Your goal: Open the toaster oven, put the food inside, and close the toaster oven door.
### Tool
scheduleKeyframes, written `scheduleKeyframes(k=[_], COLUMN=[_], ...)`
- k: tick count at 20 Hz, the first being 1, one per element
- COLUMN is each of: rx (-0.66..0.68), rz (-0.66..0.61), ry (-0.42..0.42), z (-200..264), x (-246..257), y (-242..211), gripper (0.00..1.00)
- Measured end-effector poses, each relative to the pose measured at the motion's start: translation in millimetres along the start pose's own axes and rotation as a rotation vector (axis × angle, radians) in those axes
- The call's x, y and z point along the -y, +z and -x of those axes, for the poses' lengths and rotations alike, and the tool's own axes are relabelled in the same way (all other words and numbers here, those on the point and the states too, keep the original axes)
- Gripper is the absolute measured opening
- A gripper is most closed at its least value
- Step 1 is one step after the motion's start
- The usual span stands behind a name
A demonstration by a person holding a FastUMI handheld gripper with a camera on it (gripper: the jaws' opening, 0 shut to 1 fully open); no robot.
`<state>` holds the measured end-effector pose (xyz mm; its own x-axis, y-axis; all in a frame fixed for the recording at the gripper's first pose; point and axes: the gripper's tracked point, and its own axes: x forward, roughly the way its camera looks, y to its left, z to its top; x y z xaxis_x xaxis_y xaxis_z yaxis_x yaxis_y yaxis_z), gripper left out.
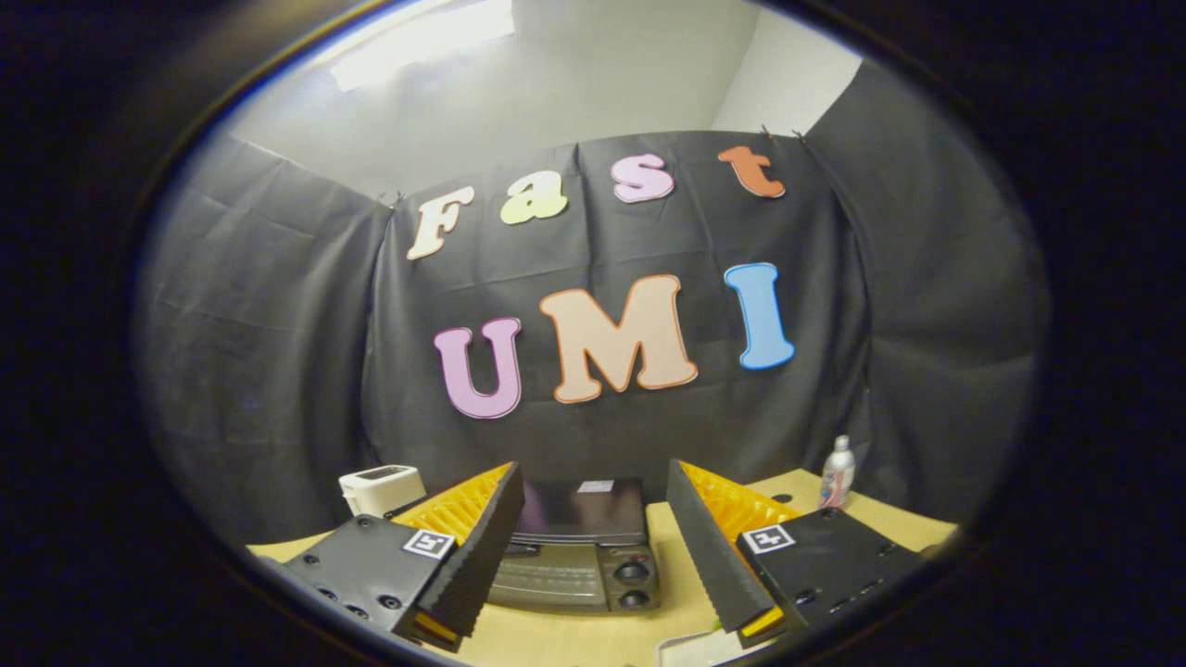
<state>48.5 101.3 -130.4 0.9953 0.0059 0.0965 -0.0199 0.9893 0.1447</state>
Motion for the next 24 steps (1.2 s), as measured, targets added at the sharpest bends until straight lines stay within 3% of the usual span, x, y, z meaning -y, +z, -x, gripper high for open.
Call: scheduleKeyframes(k=[11, 17, 24], rx=[-0.026, -0.07, 0.013], rz=[0.014, 0.081, 0.031], ry=[0.039, 0.037, 0.059], z=[-63.1, -79.6, -62.7], x=[-75.7, -90.0, -89.7], y=[-94.4, -134.8, -134.3], gripper=[0.96, 0.96, 0.96])
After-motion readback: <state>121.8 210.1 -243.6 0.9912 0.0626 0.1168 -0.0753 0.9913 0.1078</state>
